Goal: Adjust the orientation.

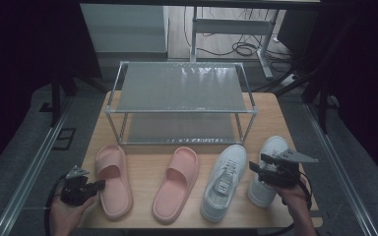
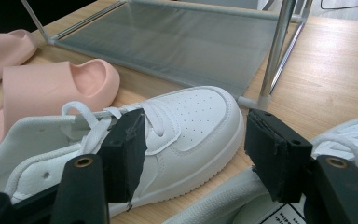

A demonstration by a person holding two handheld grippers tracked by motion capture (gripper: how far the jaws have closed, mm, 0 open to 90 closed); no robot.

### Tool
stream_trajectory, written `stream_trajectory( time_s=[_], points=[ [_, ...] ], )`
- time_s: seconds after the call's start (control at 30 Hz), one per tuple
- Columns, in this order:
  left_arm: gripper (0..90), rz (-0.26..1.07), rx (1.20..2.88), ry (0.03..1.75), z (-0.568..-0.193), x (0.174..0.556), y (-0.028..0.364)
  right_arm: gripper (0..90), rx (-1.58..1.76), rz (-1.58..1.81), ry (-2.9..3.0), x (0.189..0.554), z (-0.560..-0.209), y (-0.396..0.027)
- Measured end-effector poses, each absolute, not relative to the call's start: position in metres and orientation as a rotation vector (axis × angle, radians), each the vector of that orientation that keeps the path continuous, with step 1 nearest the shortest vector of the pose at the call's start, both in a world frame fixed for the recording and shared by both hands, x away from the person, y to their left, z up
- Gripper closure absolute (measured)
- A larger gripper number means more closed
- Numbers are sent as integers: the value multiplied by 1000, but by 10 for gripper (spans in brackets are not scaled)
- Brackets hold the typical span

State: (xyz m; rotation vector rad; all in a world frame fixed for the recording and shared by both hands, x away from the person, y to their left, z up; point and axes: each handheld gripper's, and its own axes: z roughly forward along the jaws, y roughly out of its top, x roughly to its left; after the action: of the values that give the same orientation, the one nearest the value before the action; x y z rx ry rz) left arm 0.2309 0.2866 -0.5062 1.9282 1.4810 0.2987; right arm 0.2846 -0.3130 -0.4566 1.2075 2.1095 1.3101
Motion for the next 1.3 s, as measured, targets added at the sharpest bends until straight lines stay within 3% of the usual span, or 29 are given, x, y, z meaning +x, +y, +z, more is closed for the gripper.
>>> stream_trajectory(
  time_s=[0.43, 0.67, 1.3],
  points=[
    [897, 285, 1913, 1457, -502, 225, 289, 391, 1216, 1310, 2107, 285, -457, -314],
    [899, 342, 1843, 1477, -486, 222, 309, 391, 1215, 1309, 2107, 285, -457, -314],
    [900, 319, 1801, 1545, -506, 288, 333, 391, 1215, 1308, 2099, 284, -456, -315]
  ],
)
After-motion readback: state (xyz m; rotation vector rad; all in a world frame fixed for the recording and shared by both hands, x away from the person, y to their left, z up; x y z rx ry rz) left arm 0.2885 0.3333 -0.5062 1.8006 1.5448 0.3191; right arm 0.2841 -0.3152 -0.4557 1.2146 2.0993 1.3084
